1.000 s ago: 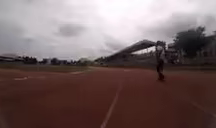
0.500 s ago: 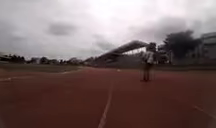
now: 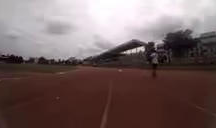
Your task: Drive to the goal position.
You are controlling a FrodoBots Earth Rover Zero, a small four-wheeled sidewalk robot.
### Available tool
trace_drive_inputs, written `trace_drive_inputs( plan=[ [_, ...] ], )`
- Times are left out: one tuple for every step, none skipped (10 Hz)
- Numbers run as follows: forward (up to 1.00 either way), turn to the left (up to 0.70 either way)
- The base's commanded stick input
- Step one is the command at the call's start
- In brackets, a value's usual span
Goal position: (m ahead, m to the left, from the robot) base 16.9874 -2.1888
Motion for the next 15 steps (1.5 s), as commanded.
trace_drive_inputs(
  plan=[
    [0.70, 0.00],
    [0.70, 0.00],
    [0.70, 0.00],
    [0.70, 0.00],
    [0.70, 0.00],
    [0.70, 0.00],
    [0.70, -0.12],
    [0.70, -0.30],
    [0.70, -0.20],
    [0.70, 0.00],
    [0.70, 0.00],
    [0.70, 0.00],
    [0.70, 0.00],
    [0.70, 0.00],
    [0.70, 0.00]
  ],
)
